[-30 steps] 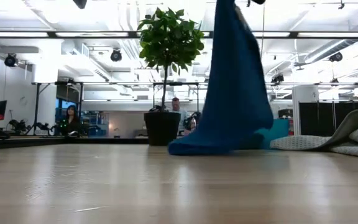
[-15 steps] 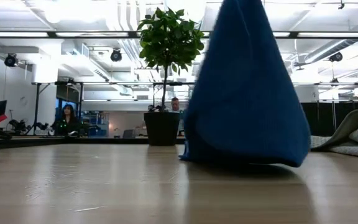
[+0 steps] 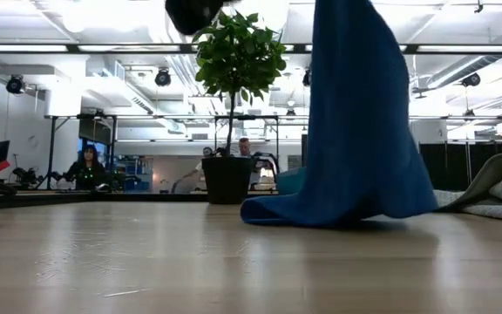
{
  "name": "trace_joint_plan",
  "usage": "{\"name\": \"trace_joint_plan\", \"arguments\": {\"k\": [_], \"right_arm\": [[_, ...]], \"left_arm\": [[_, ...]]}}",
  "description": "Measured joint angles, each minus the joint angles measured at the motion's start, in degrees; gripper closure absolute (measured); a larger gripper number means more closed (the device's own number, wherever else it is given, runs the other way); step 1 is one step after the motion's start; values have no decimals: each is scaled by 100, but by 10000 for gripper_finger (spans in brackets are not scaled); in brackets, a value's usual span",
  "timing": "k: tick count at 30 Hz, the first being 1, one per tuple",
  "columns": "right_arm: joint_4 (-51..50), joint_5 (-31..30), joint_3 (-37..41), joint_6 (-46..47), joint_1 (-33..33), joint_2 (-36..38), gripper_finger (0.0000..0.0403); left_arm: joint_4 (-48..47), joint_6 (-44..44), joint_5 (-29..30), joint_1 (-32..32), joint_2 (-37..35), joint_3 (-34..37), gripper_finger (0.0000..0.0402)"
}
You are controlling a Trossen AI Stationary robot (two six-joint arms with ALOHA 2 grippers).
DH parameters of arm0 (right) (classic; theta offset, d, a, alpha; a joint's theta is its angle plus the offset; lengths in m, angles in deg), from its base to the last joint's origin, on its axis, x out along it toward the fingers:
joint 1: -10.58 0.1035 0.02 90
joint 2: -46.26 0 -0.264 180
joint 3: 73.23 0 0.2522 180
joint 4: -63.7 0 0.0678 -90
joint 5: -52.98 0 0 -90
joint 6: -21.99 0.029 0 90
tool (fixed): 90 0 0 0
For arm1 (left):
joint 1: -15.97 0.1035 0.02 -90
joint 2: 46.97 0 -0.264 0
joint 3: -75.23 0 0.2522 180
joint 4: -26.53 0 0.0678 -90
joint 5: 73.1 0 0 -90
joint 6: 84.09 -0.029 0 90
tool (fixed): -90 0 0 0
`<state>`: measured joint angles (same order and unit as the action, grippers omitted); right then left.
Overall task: Fold microfiber towels
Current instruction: Fold the blue microfiber towel
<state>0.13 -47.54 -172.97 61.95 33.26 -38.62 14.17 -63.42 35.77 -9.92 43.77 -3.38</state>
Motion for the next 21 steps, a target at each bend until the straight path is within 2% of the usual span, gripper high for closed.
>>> {"name": "trace_joint_plan", "arguments": {"k": [3,6,11,17,19,21], "right_arm": [[-44,0,-4,337,-137,23,395],[-206,-2,-4,831,-288,56,395],[-370,-29,-4,1108,-446,71,394],[-375,-55,-4,1014,-525,81,394],[-374,-58,-4,969,-530,82,394],[-375,-40,-4,953,-528,85,394]], "left_arm": [[706,261,131,0,303,183,209],[976,788,547,-11,601,196,194],[1058,1321,1321,-48,1131,-141,197],[1015,1353,1861,-53,1889,-1028,211],[696,1414,2330,-57,2101,-1374,215],[-55,1744,2675,-51,2273,-1772,220]]}}
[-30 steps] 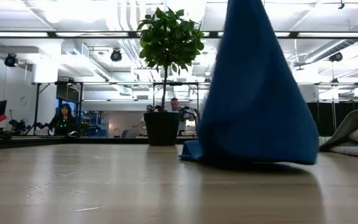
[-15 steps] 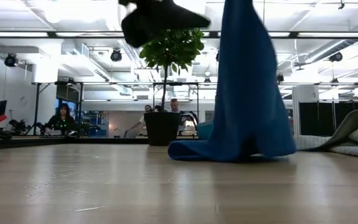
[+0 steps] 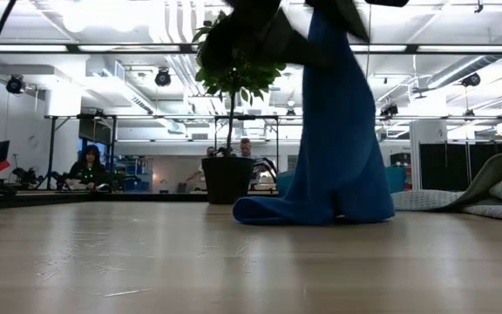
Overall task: Fold microfiber towels
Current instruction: Fold the blue microfiber towel
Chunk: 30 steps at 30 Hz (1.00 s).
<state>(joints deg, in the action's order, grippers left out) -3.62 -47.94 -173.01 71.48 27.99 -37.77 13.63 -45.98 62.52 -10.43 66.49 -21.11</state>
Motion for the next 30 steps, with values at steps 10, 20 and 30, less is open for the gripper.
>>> {"name": "trace_joint_plan", "arguments": {"k": [10,20,30], "right_arm": [[0,81,-2,-151,98,145,394],[13,81,-2,-226,232,316,394],[-243,83,-11,-302,450,660,394]], "left_arm": [[-1298,962,145,237,398,-611,226],[-891,918,586,396,398,-557,227],[-2148,928,793,547,287,-493,227]]}}
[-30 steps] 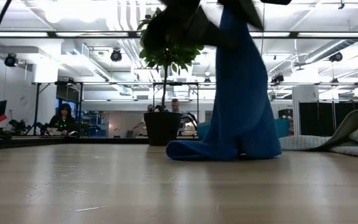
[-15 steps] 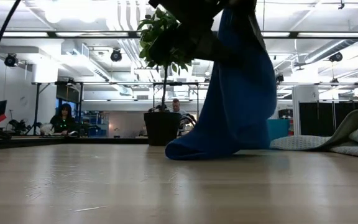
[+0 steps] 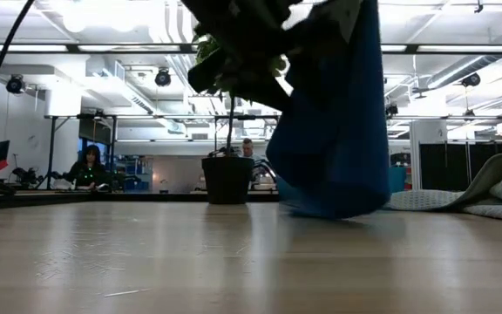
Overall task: Fold microfiber towels
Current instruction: Fold the blue microfiber towel
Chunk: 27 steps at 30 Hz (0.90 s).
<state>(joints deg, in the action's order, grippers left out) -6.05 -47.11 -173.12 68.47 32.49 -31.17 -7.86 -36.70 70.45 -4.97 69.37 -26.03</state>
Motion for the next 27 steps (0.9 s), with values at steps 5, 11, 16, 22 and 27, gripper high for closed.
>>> {"name": "trace_joint_plan", "arguments": {"k": [5,11,16,22,27], "right_arm": [[-224,-61,0,-53,-2,228,394],[-256,-274,0,-92,-4,326,394],[-216,-322,0,-63,48,306,394],[-189,-347,9,40,122,264,394],[-186,-345,9,115,160,271,394]], "left_arm": [[411,-362,-268,-131,-94,0,227],[2566,-1770,-613,-328,-104,-2,227],[3074,-2244,-418,-317,-105,-4,227],[3009,-2085,-124,-114,-108,-43,227],[2302,-1546,-46,73,-108,-76,227]]}}
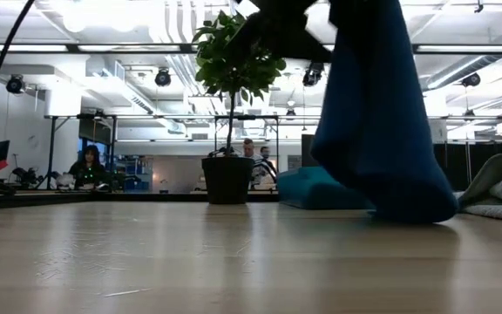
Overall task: Fold microfiber towels
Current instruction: Fold the blue microfiber towel
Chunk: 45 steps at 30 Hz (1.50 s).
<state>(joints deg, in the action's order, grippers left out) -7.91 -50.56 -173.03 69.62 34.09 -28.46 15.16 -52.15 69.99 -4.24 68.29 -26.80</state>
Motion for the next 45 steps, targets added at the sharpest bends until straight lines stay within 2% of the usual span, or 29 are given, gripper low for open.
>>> {"name": "trace_joint_plan", "arguments": {"k": [8,19,22,26,28,32,37,45], "right_arm": [[-17,-2,0,33,0,5,394],[-15,-2,0,31,0,6,394],[-15,0,0,-20,0,7,394],[-16,27,0,-155,0,5,394],[-12,38,0,-225,0,5,394],[2,40,0,-475,0,5,394],[-9,19,0,-832,0,5,394],[41,-406,0,-1414,-193,5,394]], "left_arm": [[-1559,1039,-38,-55,-2,-101,227],[-2241,1286,-57,-105,-2,-57,230],[-2664,1286,-57,-103,-2,-77,259],[-3134,1245,-111,-103,-88,-60,360],[-3329,1098,-232,-103,-200,-52,389],[-3700,522,-355,-103,-472,-56,399],[-4395,-173,-299,-97,-1265,-45,401],[-5115,-1443,-291,127,-2668,100,401]]}}
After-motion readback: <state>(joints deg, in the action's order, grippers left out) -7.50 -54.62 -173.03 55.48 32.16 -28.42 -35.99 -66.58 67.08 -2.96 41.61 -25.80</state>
